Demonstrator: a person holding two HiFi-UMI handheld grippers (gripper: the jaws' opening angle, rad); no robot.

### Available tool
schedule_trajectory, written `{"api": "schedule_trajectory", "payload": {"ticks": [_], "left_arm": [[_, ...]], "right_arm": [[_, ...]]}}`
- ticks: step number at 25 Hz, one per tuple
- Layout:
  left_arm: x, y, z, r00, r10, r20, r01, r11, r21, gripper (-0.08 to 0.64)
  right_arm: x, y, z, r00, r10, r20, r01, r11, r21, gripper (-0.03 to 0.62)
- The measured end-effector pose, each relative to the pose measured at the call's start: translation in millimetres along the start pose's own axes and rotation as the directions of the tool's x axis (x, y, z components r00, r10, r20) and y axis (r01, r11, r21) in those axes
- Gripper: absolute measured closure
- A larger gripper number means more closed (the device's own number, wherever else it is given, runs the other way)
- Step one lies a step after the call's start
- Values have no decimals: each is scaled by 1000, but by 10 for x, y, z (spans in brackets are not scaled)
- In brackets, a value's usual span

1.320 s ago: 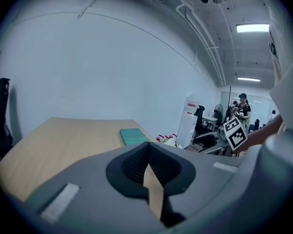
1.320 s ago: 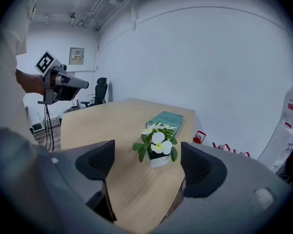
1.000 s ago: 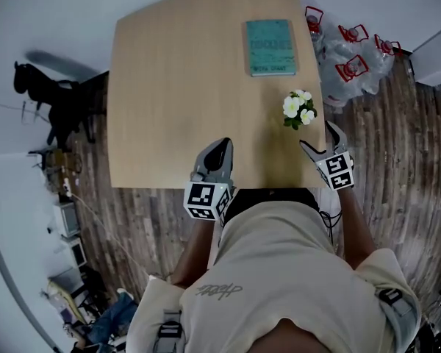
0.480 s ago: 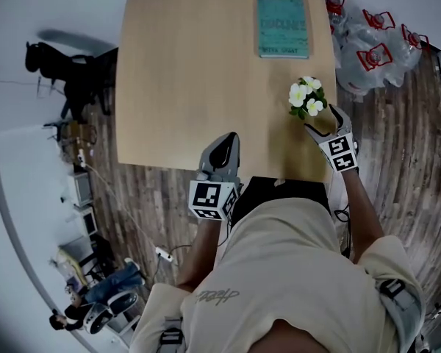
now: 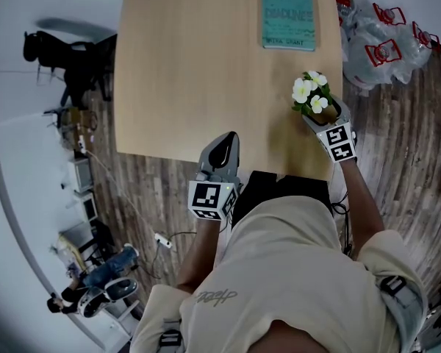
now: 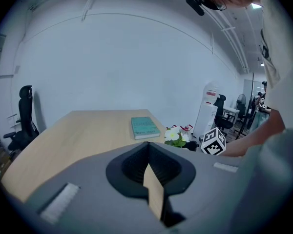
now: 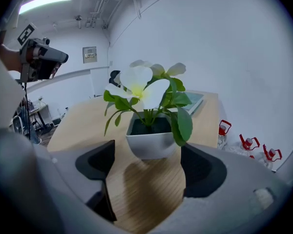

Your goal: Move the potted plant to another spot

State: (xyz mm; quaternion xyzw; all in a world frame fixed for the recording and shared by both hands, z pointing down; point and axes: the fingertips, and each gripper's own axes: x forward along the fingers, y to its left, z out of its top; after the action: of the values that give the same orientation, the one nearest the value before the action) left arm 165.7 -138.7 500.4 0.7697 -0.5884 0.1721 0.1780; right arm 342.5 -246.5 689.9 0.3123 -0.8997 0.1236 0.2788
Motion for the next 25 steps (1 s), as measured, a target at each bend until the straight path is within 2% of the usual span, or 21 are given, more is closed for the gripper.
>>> {"api": "schedule_trajectory", "payload": {"ticks": [7, 16, 22, 23, 25], "left_arm": [[33, 47, 6, 1000, 20, -17, -20, 1000, 19, 545], [36, 185, -51, 997, 63, -36, -63, 998, -13, 545], [41, 272, -57, 995, 90, -31, -92, 994, -63, 545], [41, 283, -53, 995, 93, -31, -95, 994, -63, 545], [47, 294, -41, 995, 95, -30, -97, 993, -66, 545]], "right_arm": [[134, -4, 105, 1000, 11, 22, -11, 1000, -9, 175], [305, -74, 187, 999, 28, 26, -27, 999, -30, 175], [402, -70, 227, 999, 50, 14, -49, 997, -61, 175], [412, -64, 233, 999, 50, 11, -49, 996, -68, 181], [420, -66, 248, 999, 47, 14, -45, 996, -79, 241]]}}
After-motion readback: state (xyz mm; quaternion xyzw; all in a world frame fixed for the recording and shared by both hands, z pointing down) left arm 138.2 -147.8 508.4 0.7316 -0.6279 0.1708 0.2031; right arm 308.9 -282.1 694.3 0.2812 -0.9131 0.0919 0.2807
